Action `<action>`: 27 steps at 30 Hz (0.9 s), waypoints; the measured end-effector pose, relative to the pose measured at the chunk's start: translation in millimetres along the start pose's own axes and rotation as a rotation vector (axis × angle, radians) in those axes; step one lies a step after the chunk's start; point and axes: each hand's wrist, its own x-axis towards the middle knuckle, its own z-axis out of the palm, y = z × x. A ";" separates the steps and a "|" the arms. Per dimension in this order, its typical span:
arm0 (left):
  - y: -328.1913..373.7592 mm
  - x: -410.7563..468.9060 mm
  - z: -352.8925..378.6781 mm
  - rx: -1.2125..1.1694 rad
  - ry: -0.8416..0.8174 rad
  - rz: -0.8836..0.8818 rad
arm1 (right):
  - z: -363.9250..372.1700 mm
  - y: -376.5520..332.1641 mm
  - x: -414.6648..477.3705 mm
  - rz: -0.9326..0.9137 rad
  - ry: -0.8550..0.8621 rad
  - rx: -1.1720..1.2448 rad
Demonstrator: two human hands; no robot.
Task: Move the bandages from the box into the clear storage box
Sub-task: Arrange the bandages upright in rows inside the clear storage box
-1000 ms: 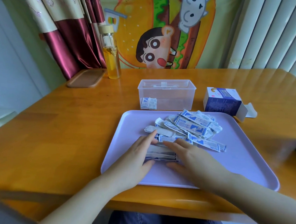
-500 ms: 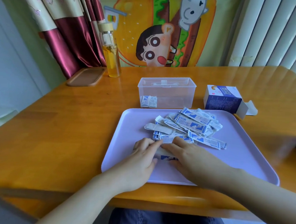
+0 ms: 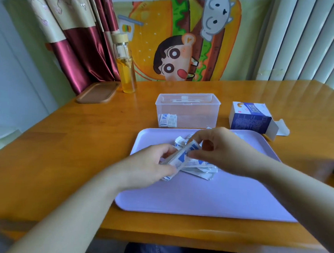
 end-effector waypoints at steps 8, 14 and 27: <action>16.6 11.8 1.8 -0.633 -0.334 -0.188 | -20.0 -16.6 18.4 -0.039 -0.095 -0.092; 22.2 20.3 18.5 -1.017 -0.147 -0.225 | -6.8 -10.7 6.8 -0.068 -0.143 -0.214; 33.9 21.1 28.1 -0.849 -0.055 -0.111 | 15.7 4.1 10.3 -0.280 0.005 -0.382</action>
